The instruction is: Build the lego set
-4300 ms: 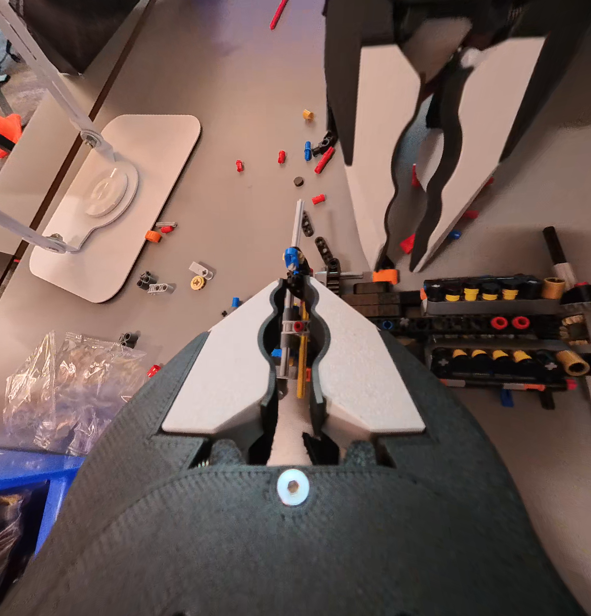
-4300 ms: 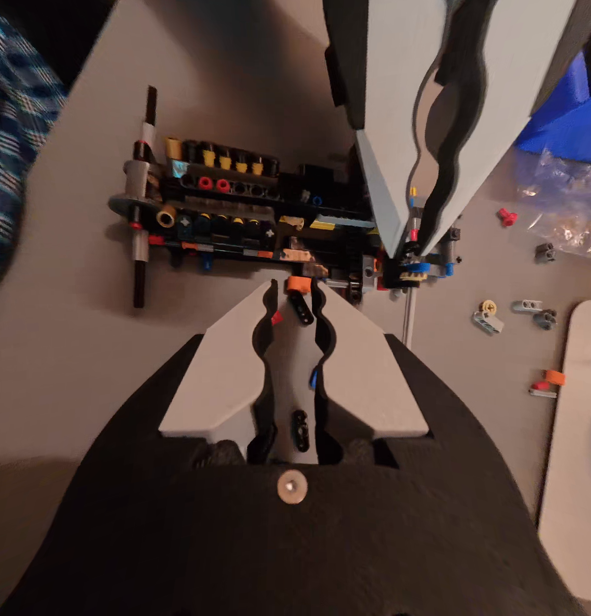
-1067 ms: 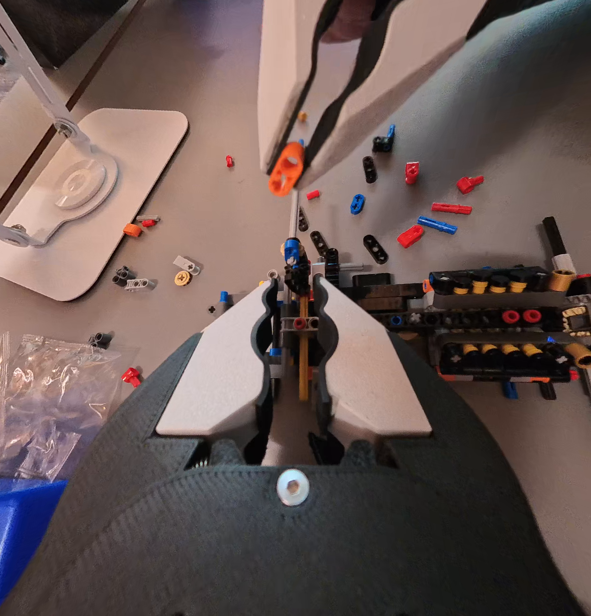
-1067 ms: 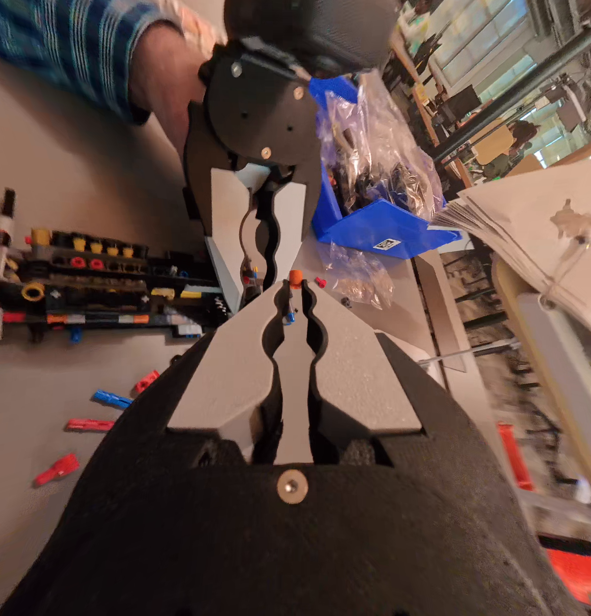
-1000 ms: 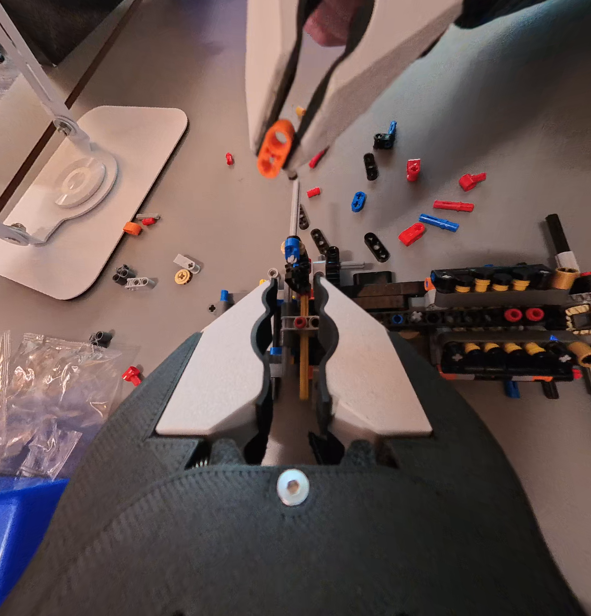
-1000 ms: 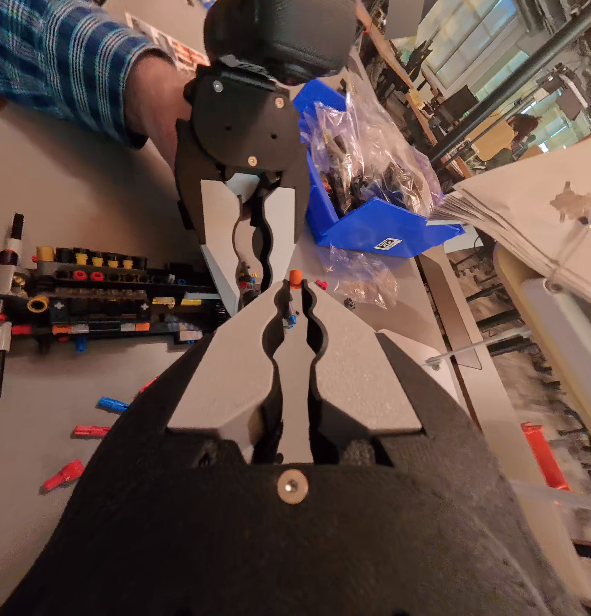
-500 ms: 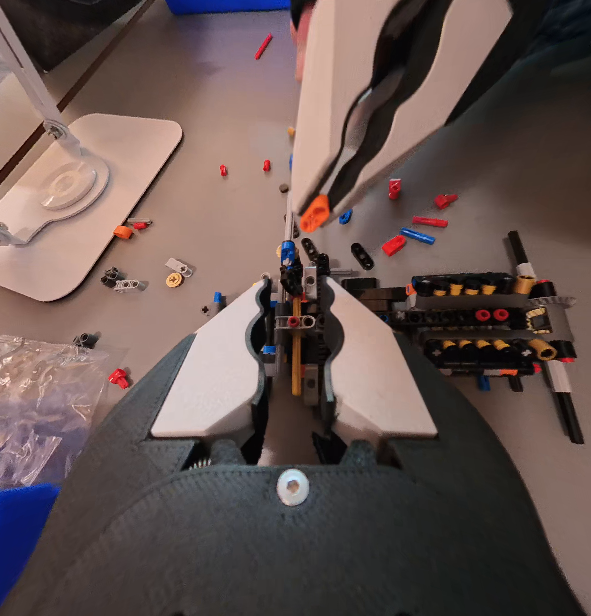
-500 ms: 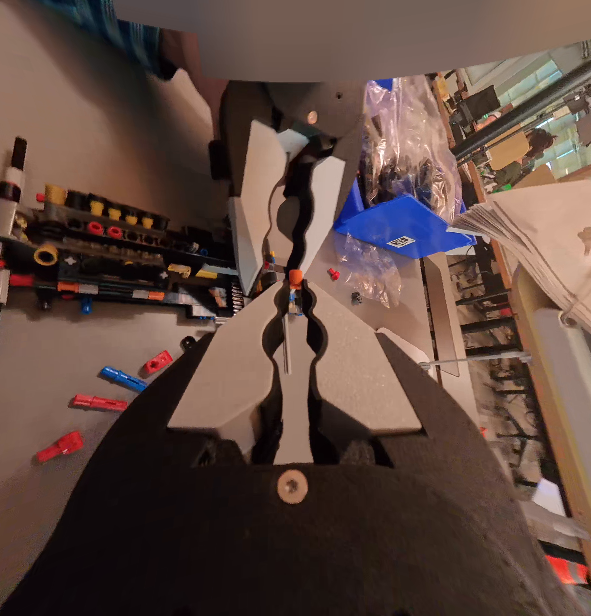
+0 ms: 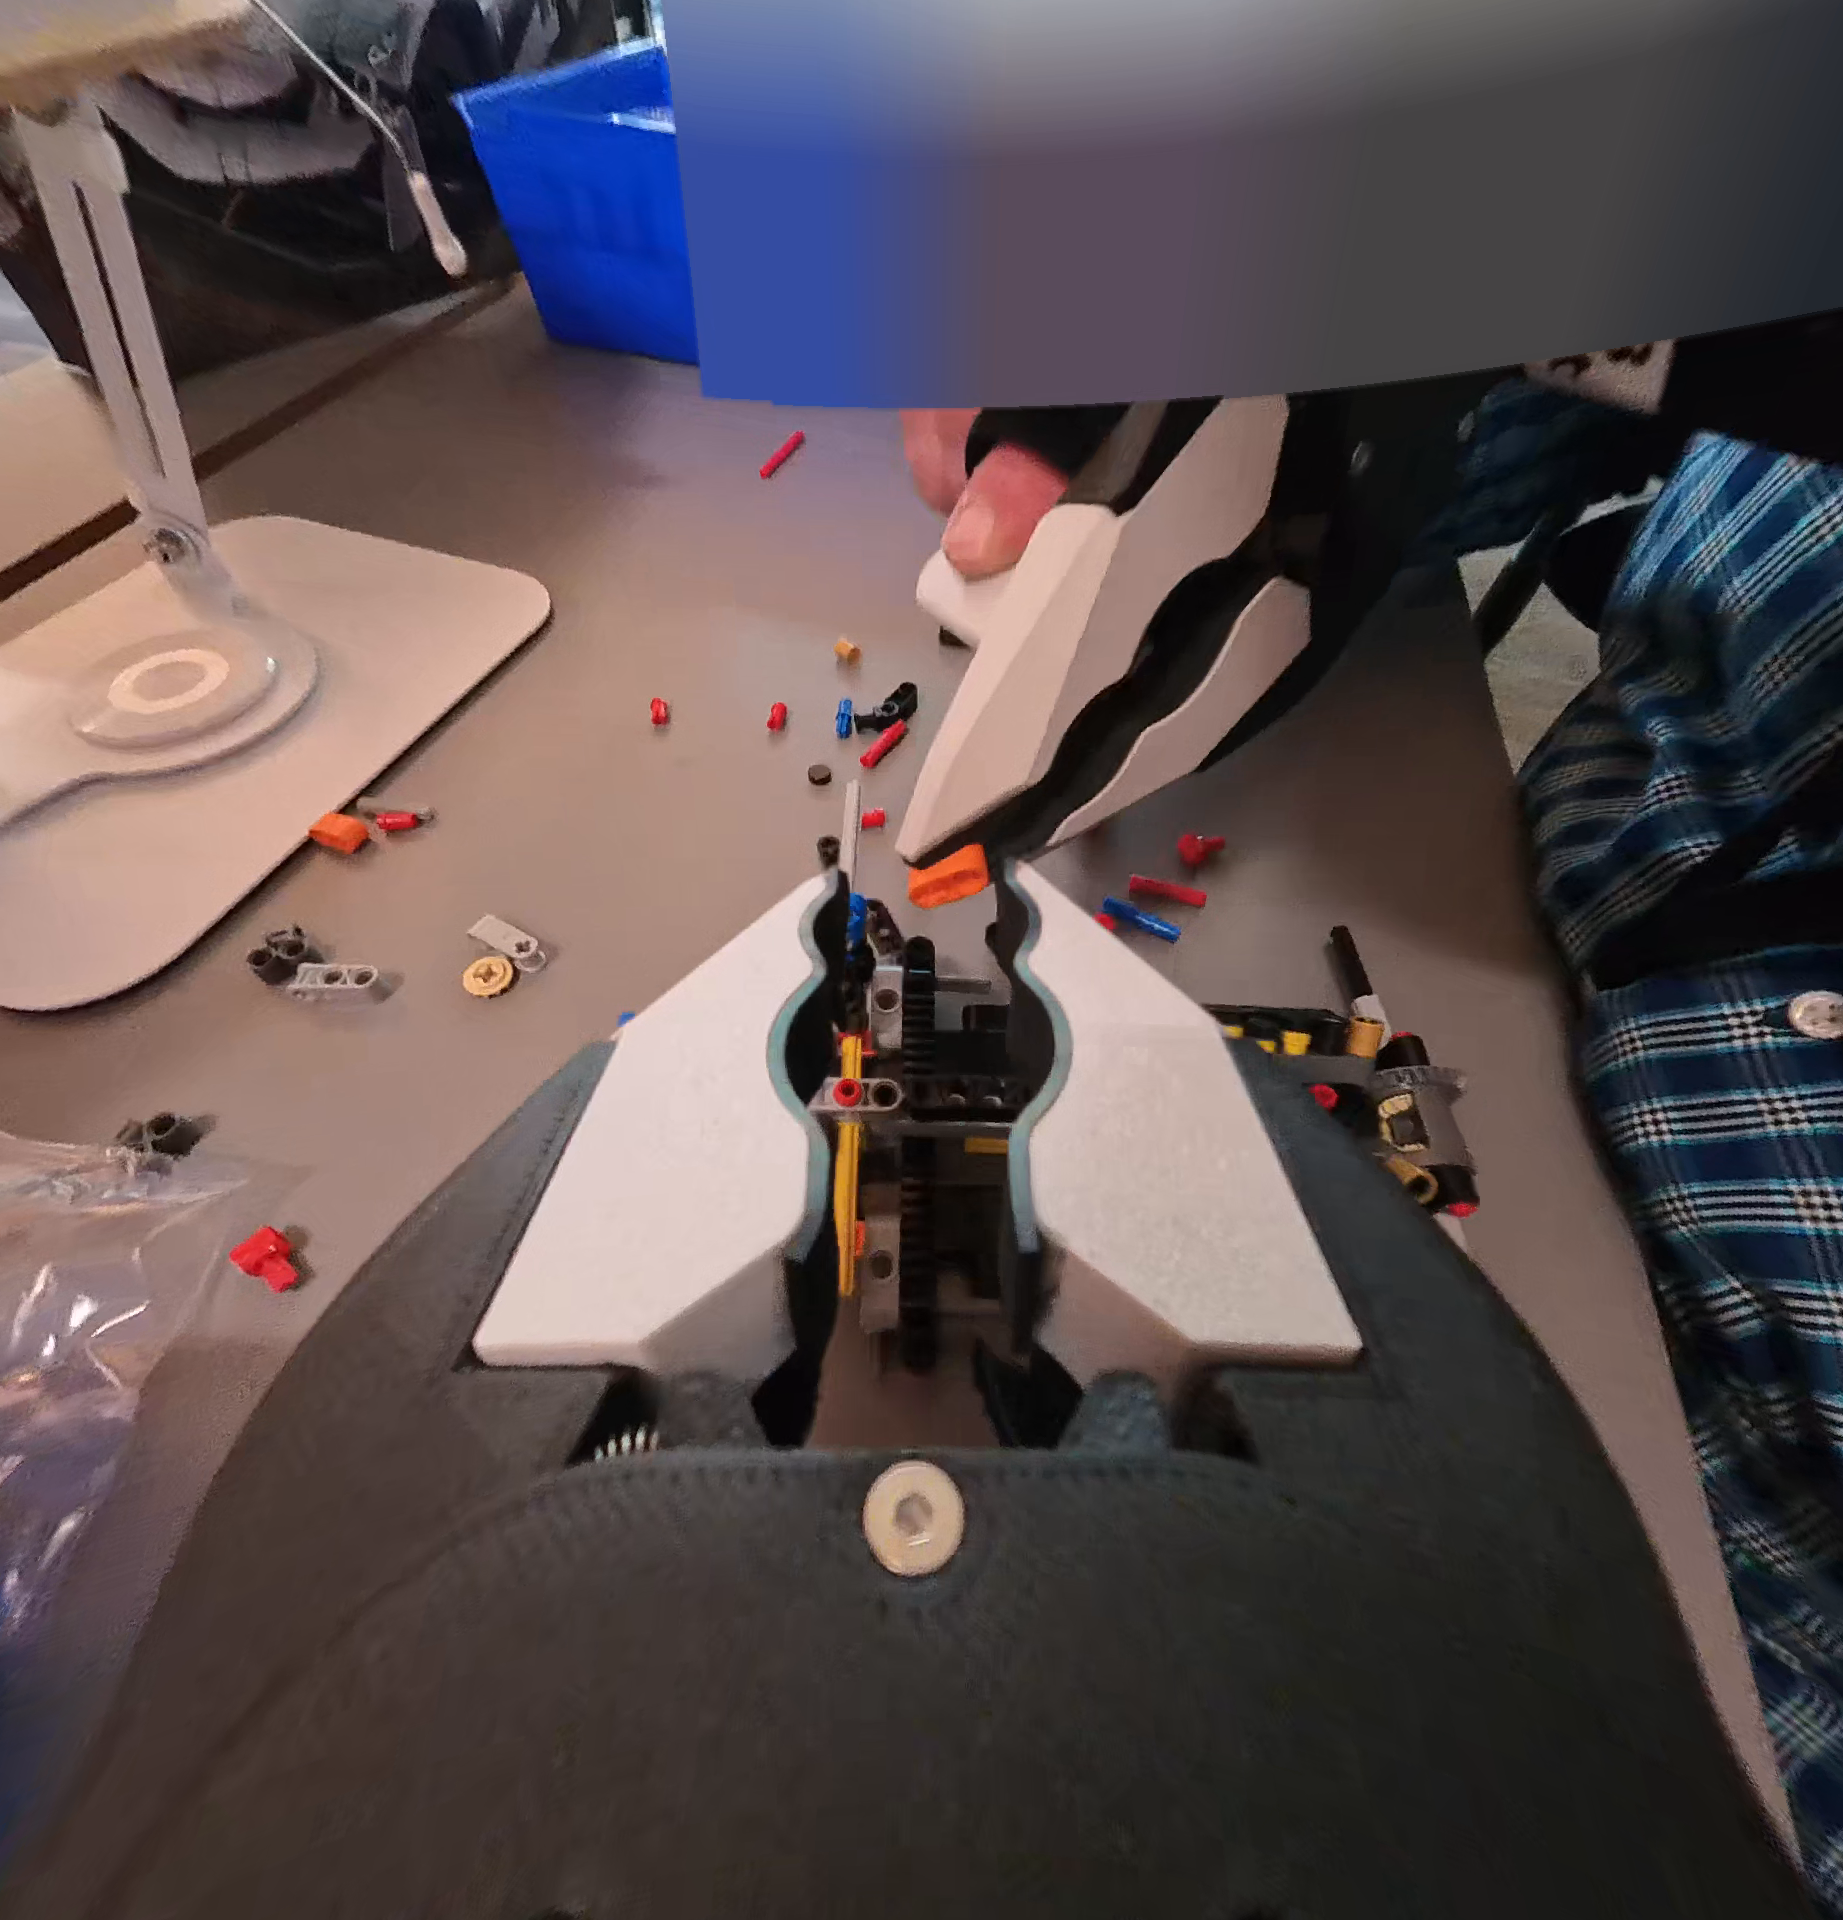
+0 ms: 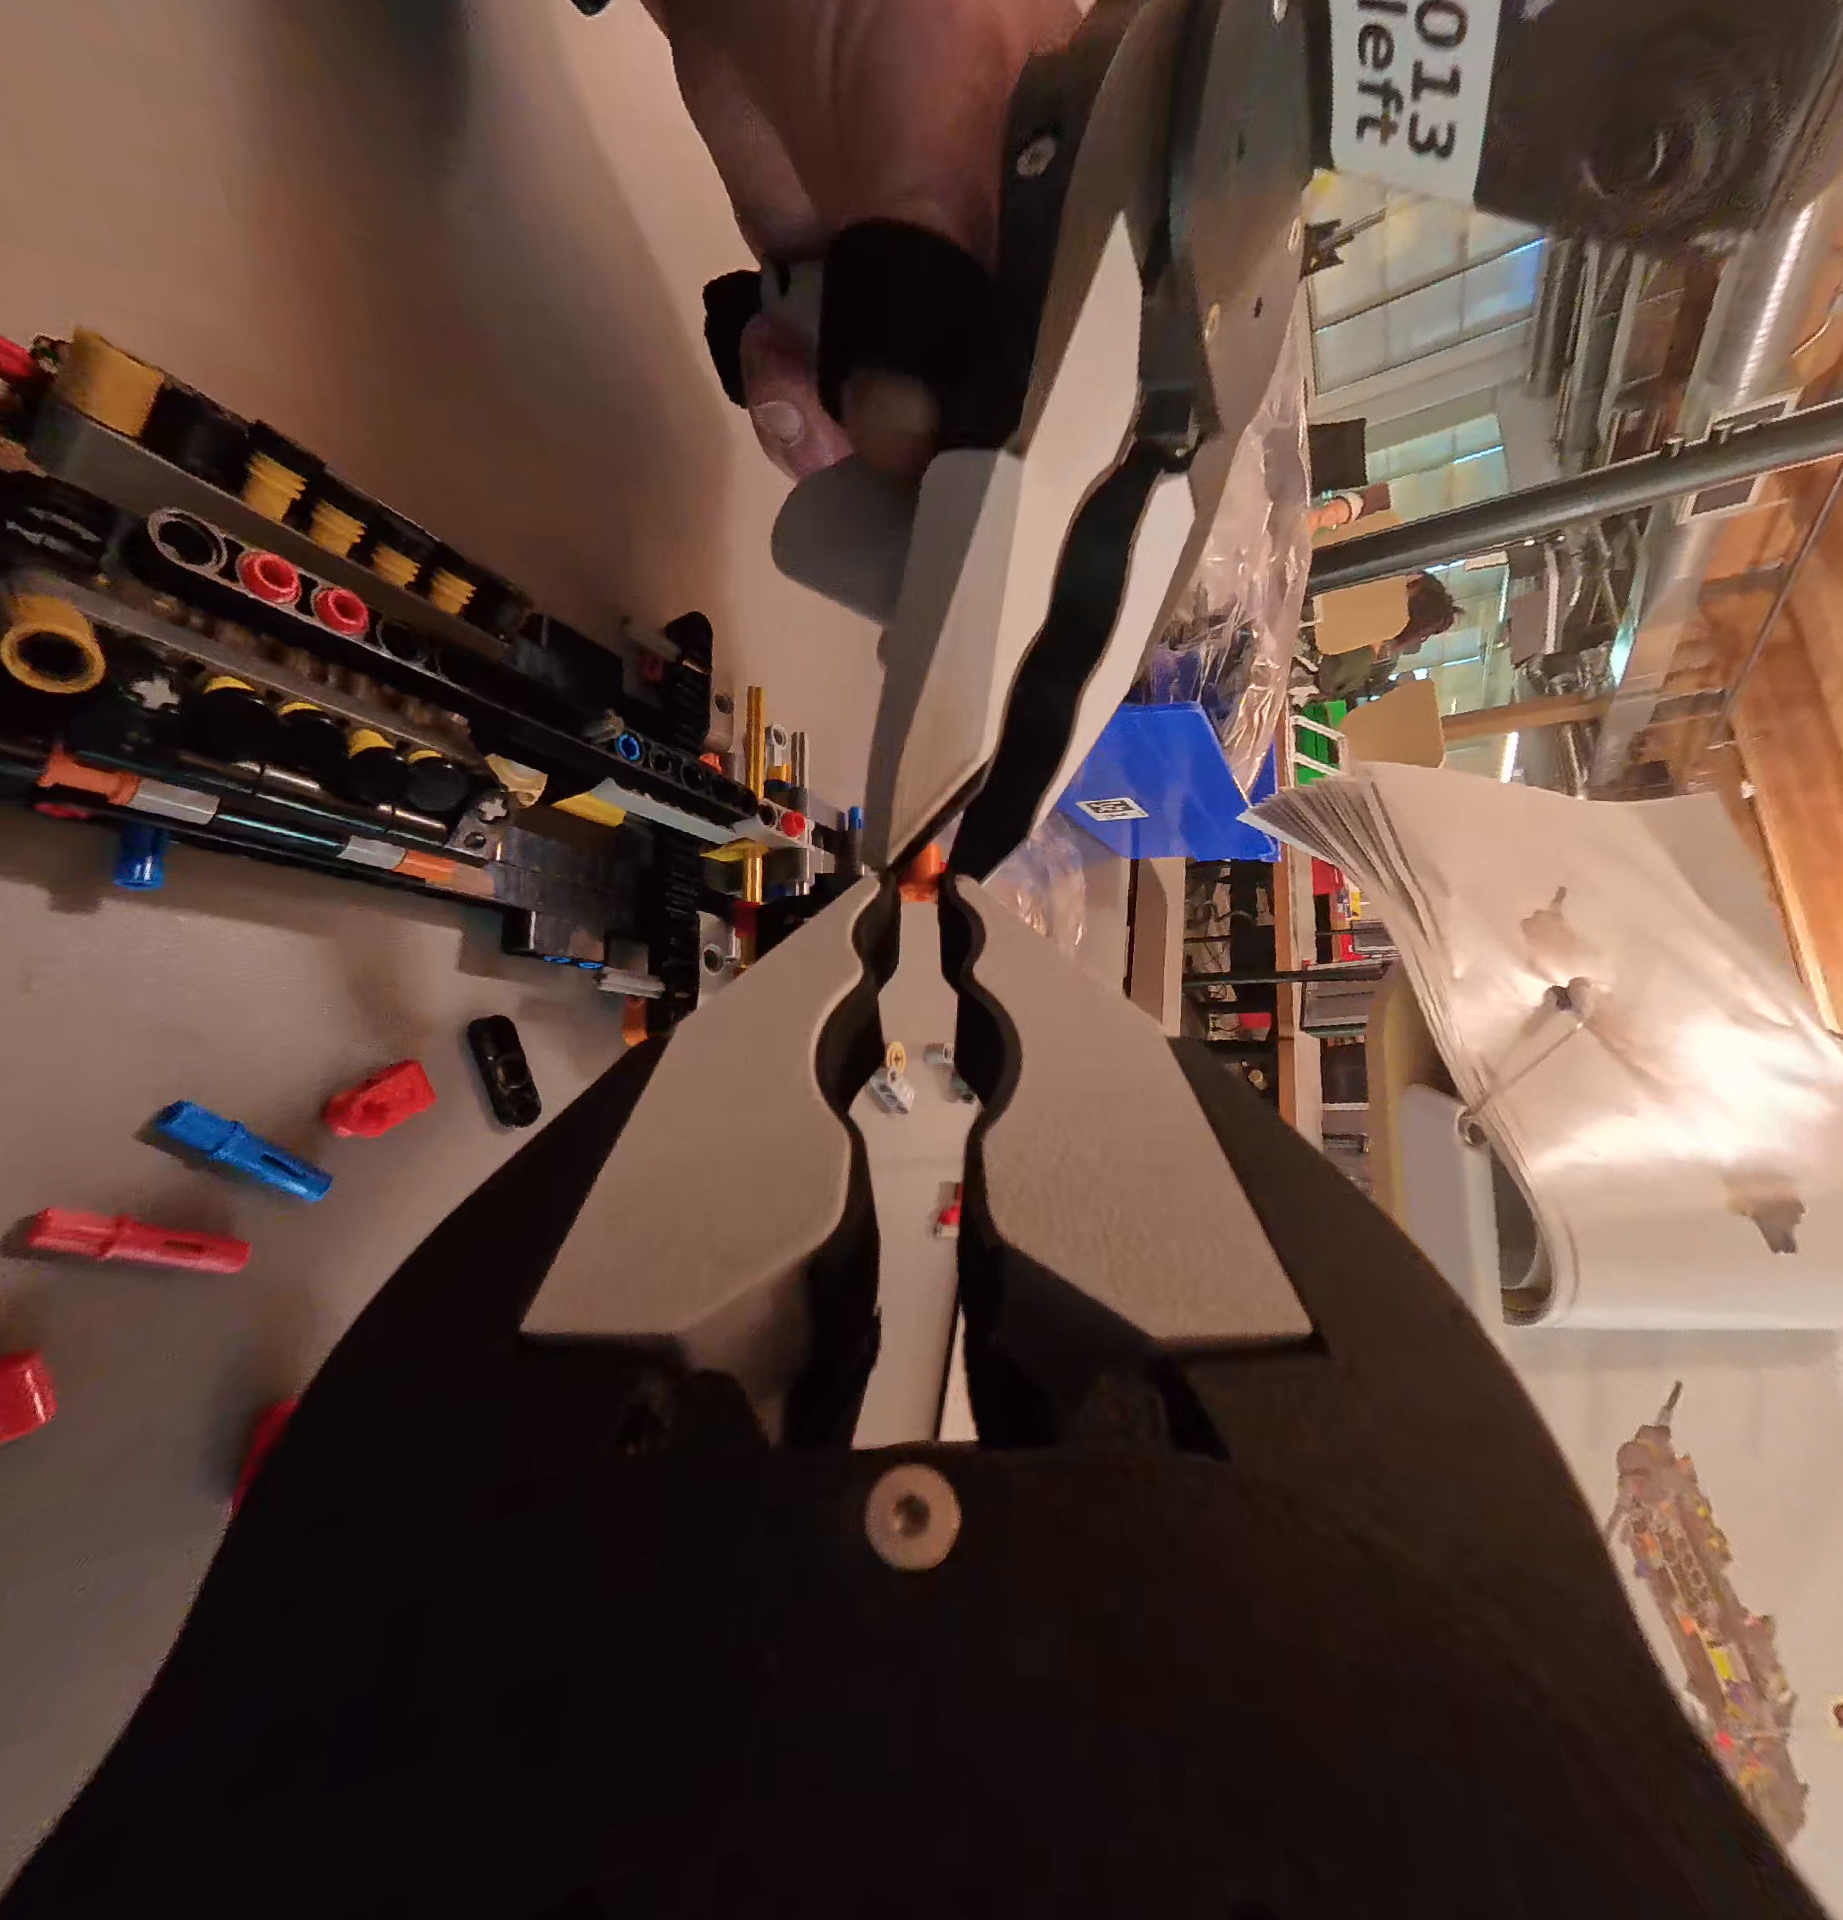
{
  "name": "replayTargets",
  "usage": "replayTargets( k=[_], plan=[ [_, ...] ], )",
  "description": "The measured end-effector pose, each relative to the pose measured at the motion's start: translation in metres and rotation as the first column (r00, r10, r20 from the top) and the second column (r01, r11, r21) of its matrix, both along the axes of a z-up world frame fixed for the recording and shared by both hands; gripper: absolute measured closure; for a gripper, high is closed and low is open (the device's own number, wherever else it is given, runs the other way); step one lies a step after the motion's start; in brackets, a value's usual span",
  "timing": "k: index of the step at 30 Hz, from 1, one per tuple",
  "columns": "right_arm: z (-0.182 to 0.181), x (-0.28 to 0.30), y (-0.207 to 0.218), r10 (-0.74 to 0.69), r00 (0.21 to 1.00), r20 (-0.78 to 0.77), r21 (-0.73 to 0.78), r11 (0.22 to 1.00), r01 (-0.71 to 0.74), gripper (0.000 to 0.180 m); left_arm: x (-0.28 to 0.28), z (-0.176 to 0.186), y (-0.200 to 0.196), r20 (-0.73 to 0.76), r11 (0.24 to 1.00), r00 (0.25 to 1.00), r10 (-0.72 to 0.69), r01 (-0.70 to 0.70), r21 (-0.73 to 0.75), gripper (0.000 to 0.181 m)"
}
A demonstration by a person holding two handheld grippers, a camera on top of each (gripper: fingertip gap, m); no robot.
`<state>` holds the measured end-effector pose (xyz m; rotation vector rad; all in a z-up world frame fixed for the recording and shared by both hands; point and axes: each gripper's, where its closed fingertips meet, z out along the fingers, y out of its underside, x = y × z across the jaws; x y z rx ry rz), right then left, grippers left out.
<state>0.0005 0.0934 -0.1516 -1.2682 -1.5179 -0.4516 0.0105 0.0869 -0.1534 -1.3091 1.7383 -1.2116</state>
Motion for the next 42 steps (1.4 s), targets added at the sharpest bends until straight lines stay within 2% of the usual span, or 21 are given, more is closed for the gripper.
replayTargets(
  k=[4, 9, 19, 21, 26, 34, 39, 42],
  plan=[
    [0.0, 0.003, 0.002, -0.006, 1.0, 0.021, 0.015, 1.0, 0.006, 0.176, 0.001, -0.001, -0.002, -0.012, 0.999, 1.0, -0.006, 0.006, -0.035, 0.164],
    [0.004, 0.003, 0.001, 0.002, 0.999, 0.051, 0.057, 0.998, -0.004, 0.176, 0.001, 0.002, -0.005, -0.012, 0.992, 1.0, -0.025, 0.023, -0.124, 0.168],
    [0.006, 0.003, 0.001, 0.022, 0.997, 0.071, 0.069, 0.997, -0.027, 0.176, 0.001, 0.004, -0.005, 0.005, 0.988, 1.0, -0.028, 0.029, -0.155, 0.168],
    [0.007, 0.004, 0.002, 0.015, 0.997, 0.074, 0.066, 0.998, -0.02, 0.17, 0.002, 0.002, -0.003, -0.004, 0.986, 1.0, -0.021, 0.02, -0.163, 0.168],
    [0.003, 0.005, -0.002, 0.008, 0.997, 0.076, 0.015, 1.0, -0.009, 0.168, 0.004, -0.001, -0.002, -0.026, 0.986, 1.0, -0.002, -0.002, -0.168, 0.168],
    [-0.002, 0.004, -0.004, -0.007, 0.993, 0.116, -0.03, 0.999, 0.011, 0.176, 0.001, -0.005, -0.004, -0.053, 0.991, 0.999, -0.005, -0.002, -0.132, 0.168],
    [-0.007, 0.003, 0.0, -0.03, 0.992, 0.125, -0.042, 0.998, 0.036, 0.176, -0.008, -0.002, 0.015, -0.049, 0.998, 0.997, 0.066, -0.066, 0.0, 0.155],
    [-0.015, 0.002, 0.0, -0.024, 0.987, 0.161, -0.047, 0.998, 0.032, 0.176, -0.009, -0.006, 0.013, -0.067, 0.999, 0.997, 0.047, -0.047, -0.001, 0.146]
  ],
)
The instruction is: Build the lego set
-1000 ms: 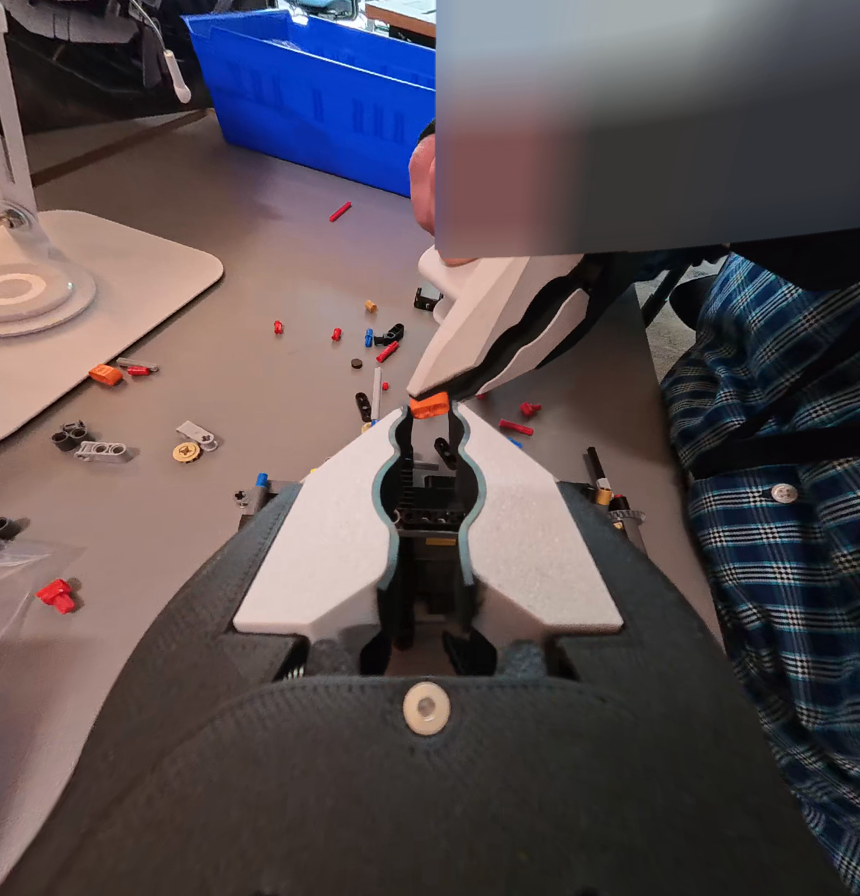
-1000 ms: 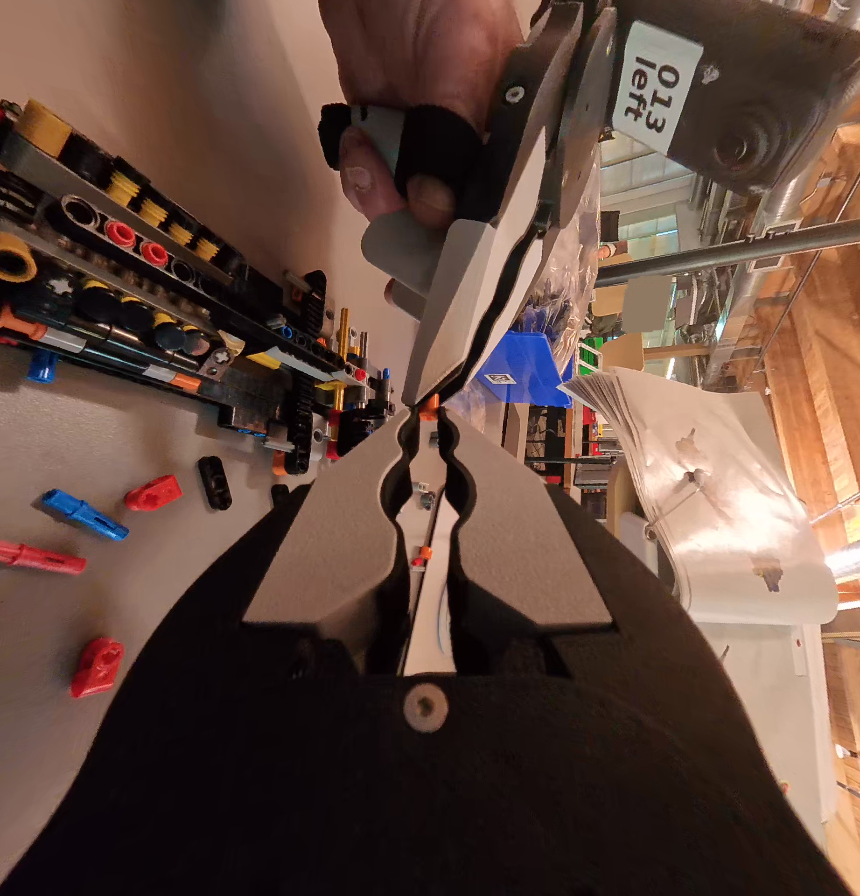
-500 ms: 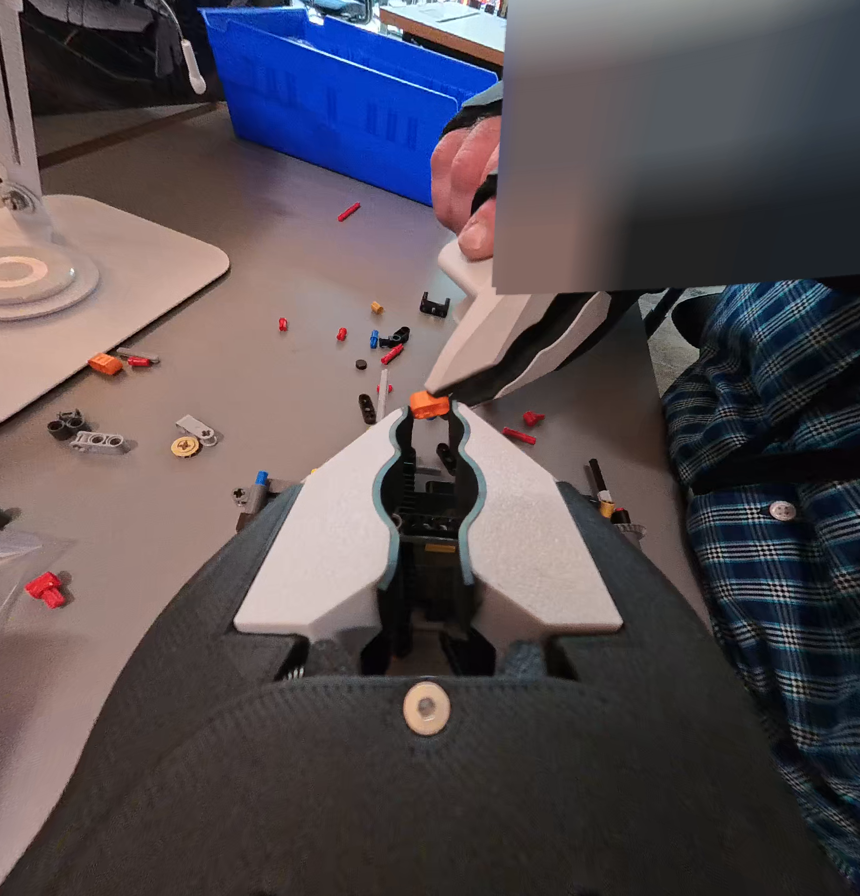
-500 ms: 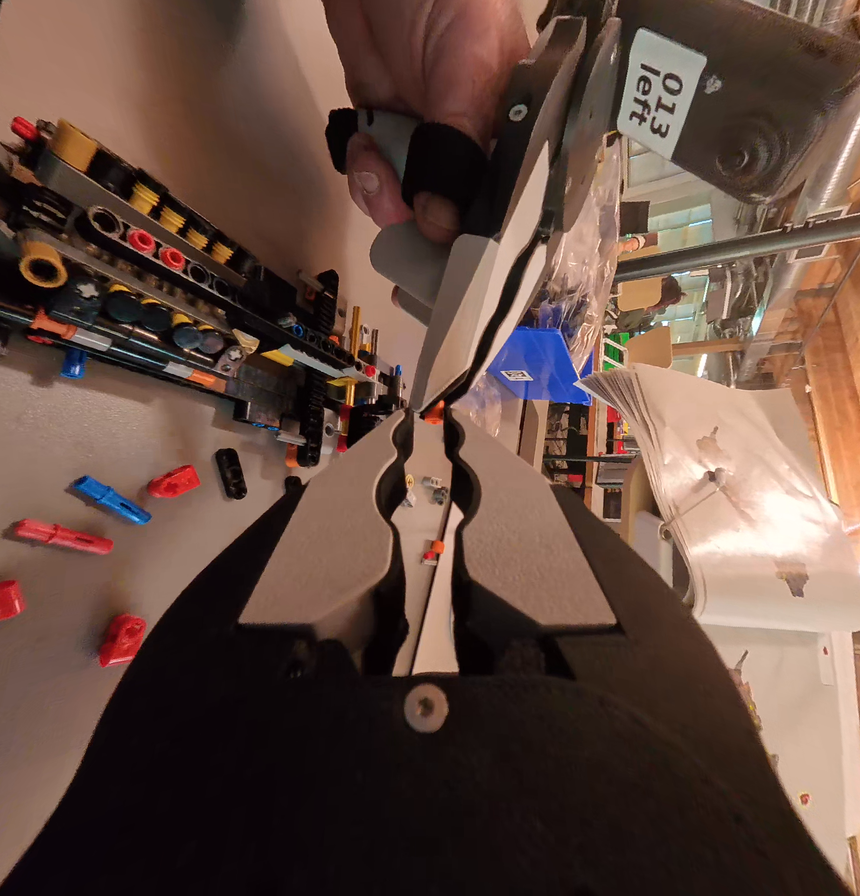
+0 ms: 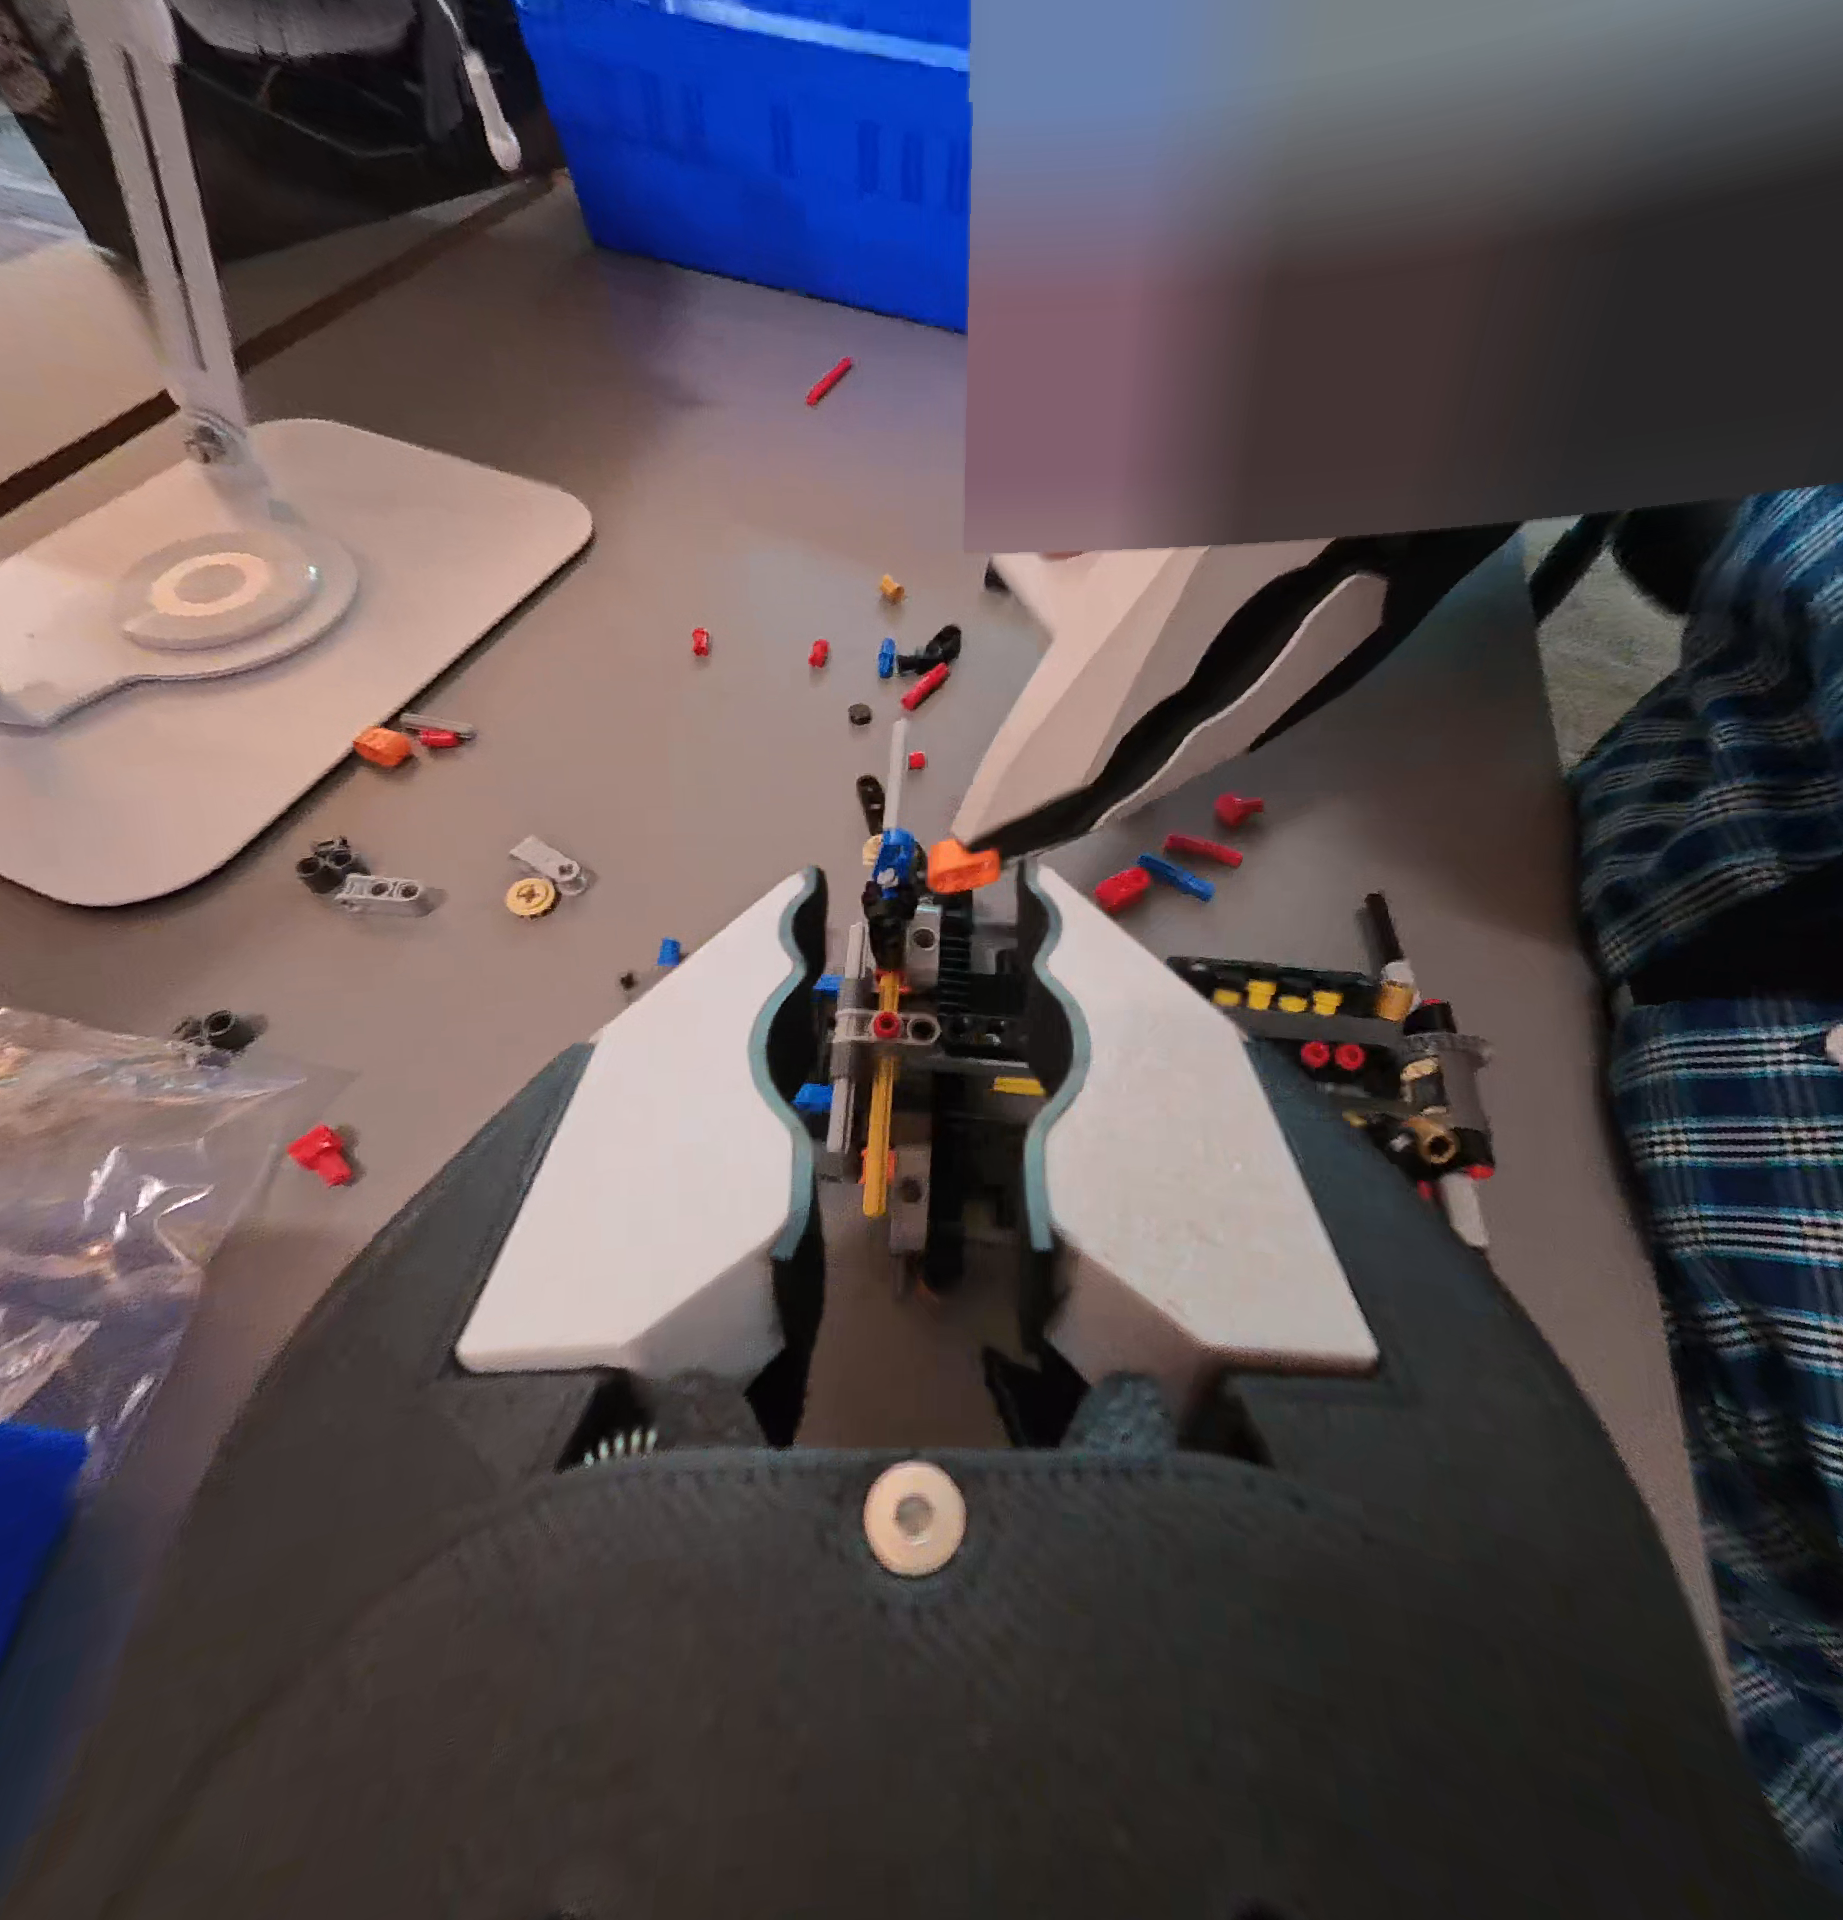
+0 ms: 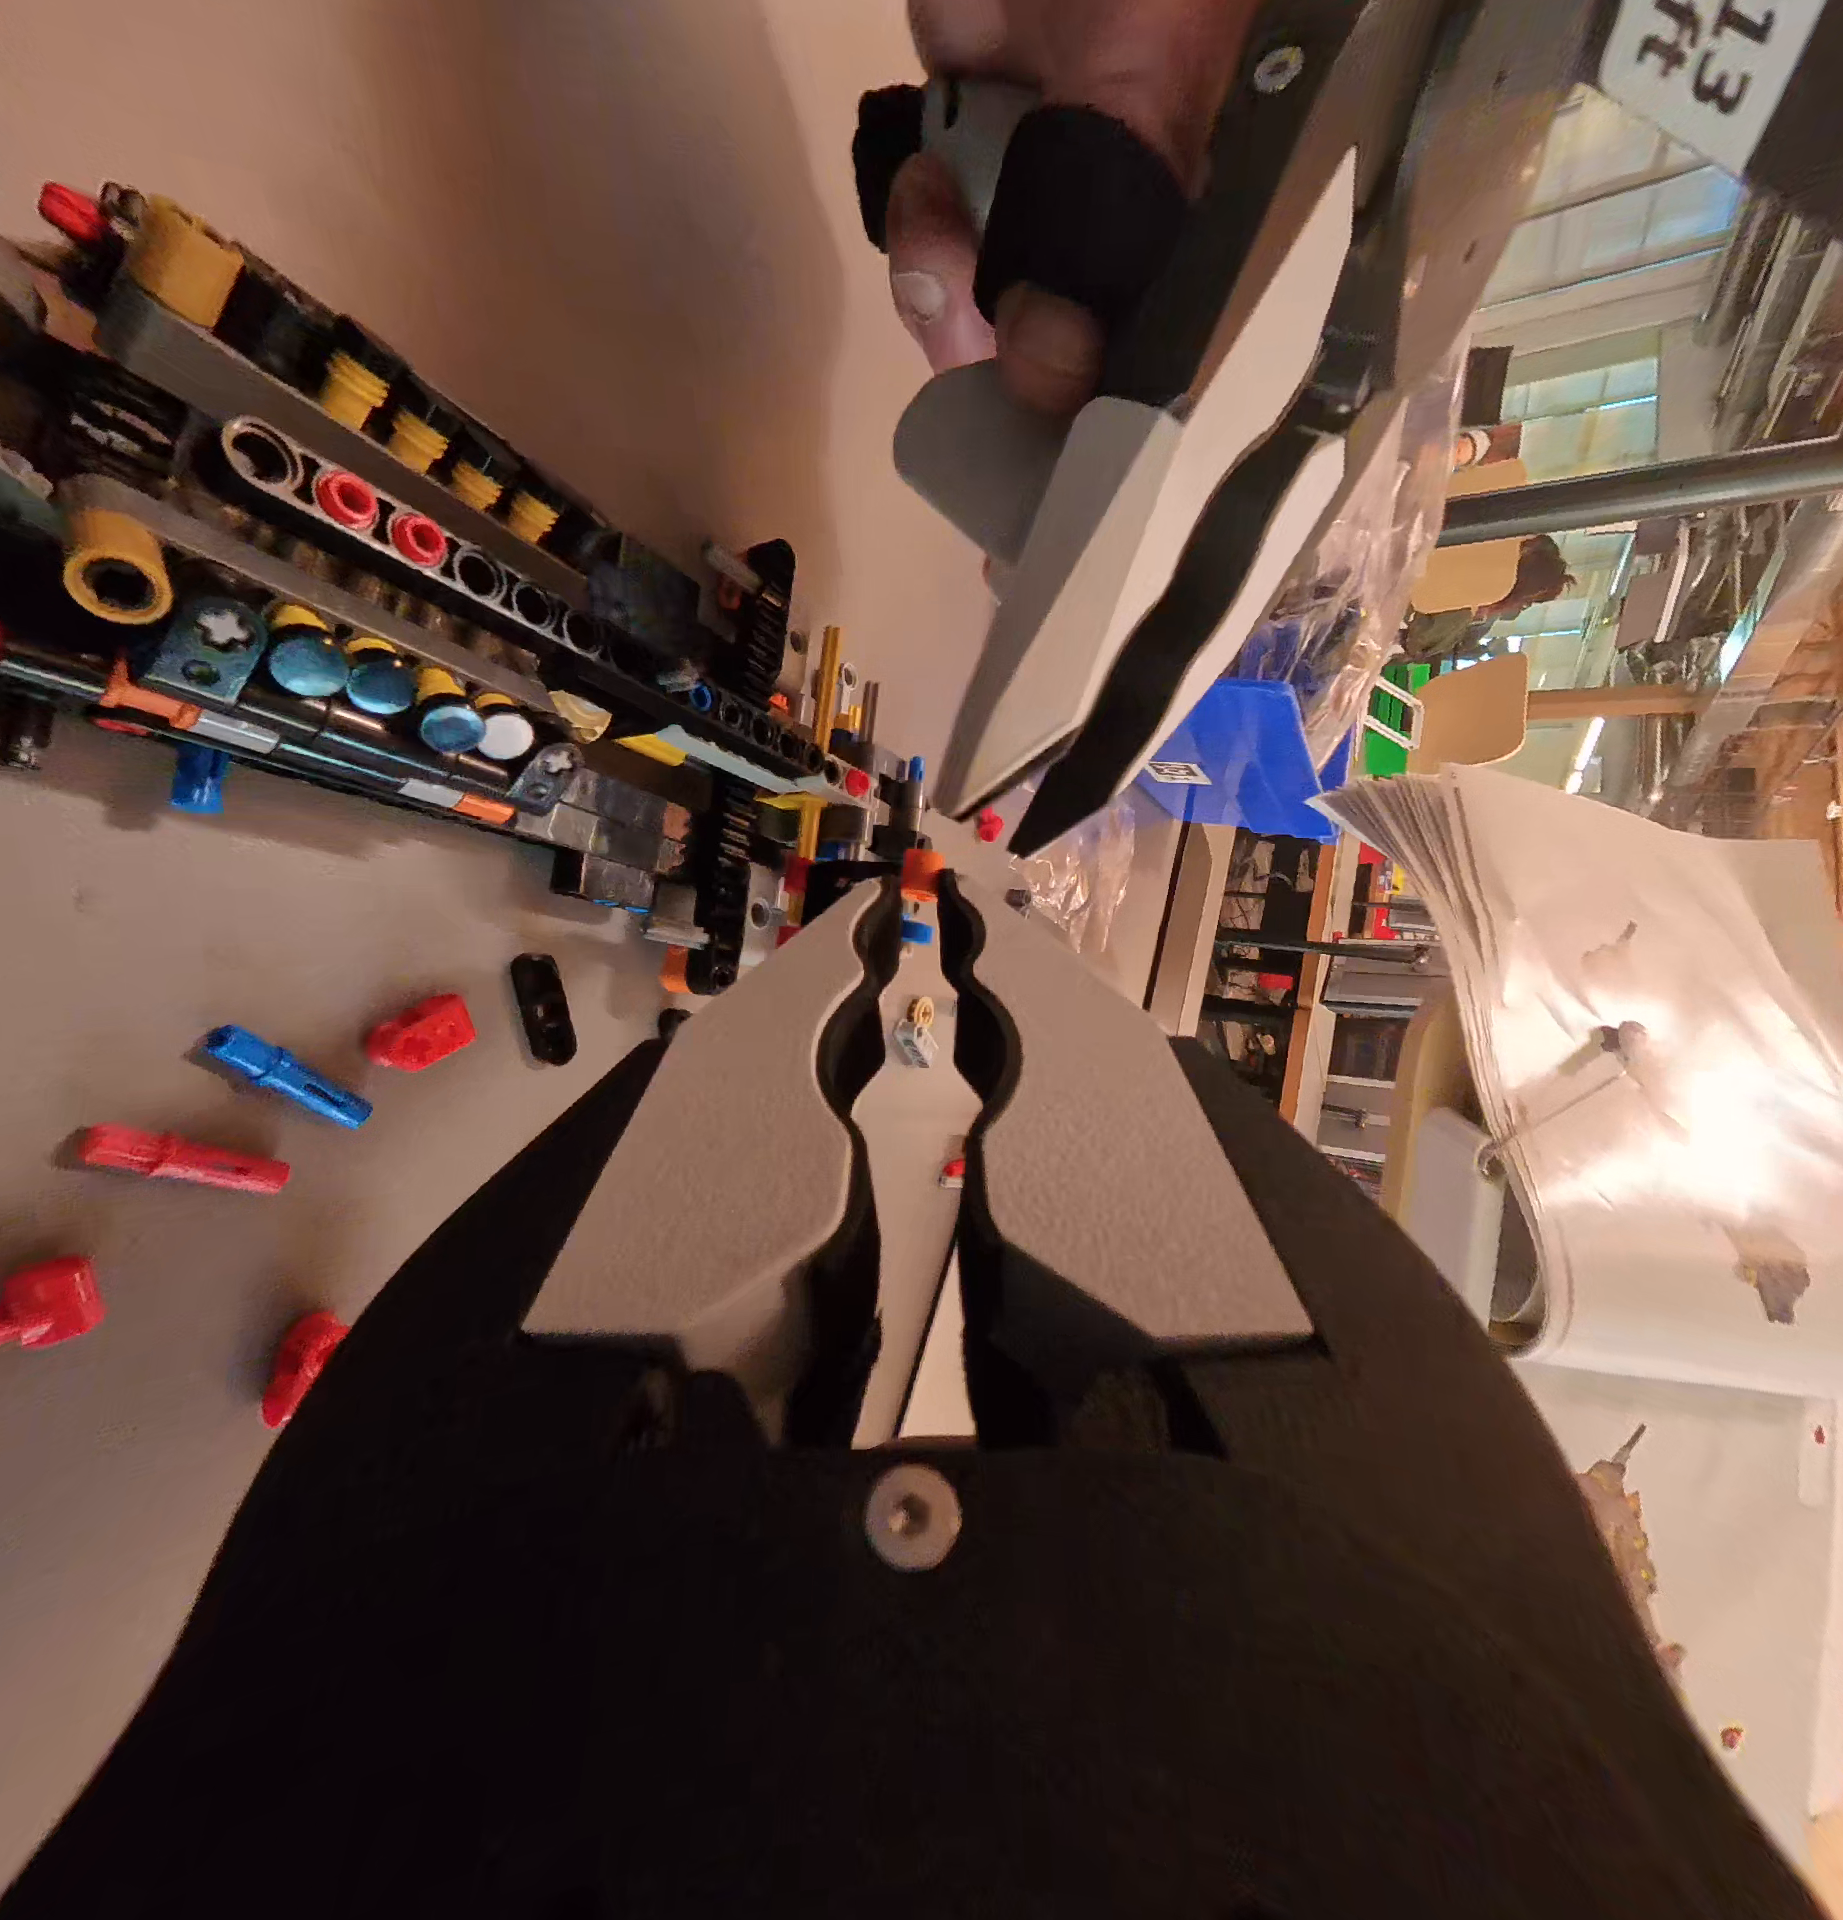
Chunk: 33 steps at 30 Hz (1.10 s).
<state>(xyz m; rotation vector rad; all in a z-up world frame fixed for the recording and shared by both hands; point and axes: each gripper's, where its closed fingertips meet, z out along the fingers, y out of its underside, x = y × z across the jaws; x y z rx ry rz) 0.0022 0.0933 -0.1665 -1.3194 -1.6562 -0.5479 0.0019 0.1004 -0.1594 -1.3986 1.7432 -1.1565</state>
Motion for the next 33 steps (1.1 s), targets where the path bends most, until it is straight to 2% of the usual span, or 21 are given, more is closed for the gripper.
replayTargets(
  k=[2, 7, 15, 33],
  plan=[
    [-0.004, 0.001, 0.002, -0.005, 1.0, 0.017, 0.0, 1.0, 0.005, 0.176, 0.001, -0.014, 0.001, -0.061, 0.998, 0.998, -0.004, 0.008, 0.064, 0.142],
    [-0.009, 0.0, 0.004, 0.006, 0.999, 0.049, 0.018, 1.0, -0.007, 0.176, 0.005, -0.028, -0.004, -0.125, 0.995, 0.991, -0.047, 0.057, 0.077, 0.142],
    [-0.012, 0.005, 0.006, 0.023, 1.0, 0.02, 0.025, 0.999, -0.024, 0.176, 0.012, -0.03, -0.006, -0.118, 0.995, 0.991, -0.062, 0.07, 0.067, 0.144],
    [-0.011, 0.005, 0.009, 0.046, 0.996, -0.081, 0.016, 0.999, -0.045, 0.176, 0.016, -0.04, 0.0, -0.14, 0.994, 0.989, -0.047, 0.06, 0.09, 0.172]
  ],
)
